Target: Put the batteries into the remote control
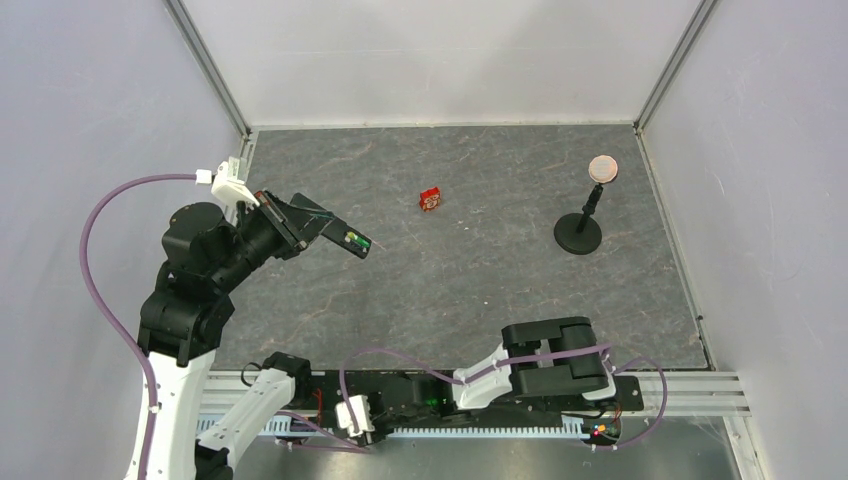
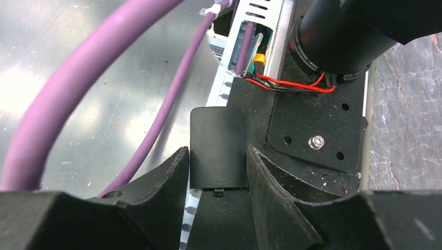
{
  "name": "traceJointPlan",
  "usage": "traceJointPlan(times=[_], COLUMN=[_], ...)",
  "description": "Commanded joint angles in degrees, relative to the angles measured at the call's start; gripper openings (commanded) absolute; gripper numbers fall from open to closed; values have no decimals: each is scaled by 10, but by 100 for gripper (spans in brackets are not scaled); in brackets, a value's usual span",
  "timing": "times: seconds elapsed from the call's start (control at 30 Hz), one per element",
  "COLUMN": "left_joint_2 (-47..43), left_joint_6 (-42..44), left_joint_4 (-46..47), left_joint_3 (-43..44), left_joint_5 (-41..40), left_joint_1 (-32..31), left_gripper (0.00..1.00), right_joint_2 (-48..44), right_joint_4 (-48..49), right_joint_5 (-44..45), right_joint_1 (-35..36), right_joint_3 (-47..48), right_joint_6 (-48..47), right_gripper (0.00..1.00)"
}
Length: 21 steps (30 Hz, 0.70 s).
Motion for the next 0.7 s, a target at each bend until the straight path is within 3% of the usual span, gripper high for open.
traceJointPlan(times=[0.0, 0.13, 0.37, 0.53, 0.67], left_joint_2=[1, 1, -6, -10, -13], left_joint_6=[31, 34, 38, 39, 39], left_joint_4=[6, 6, 6, 5, 5], left_joint_3=[12, 12, 7, 4, 4], left_joint_5=[6, 4, 1, 1, 1], left_joint_1=[0, 0, 0, 0, 0], left_gripper=[2, 2, 2, 2, 2], right_joint_2=[16, 16, 13, 24, 38], right_joint_4=[-37, -76, -127, -159, -202], right_joint_5=[36, 27, 18, 25, -22], right_joint_1=[-4, -6, -14, -17, -23], right_joint_3=[31, 36, 42, 62, 87], right_joint_6=[-2, -1, 4, 8, 12], right_gripper=[44, 36, 56, 59, 57])
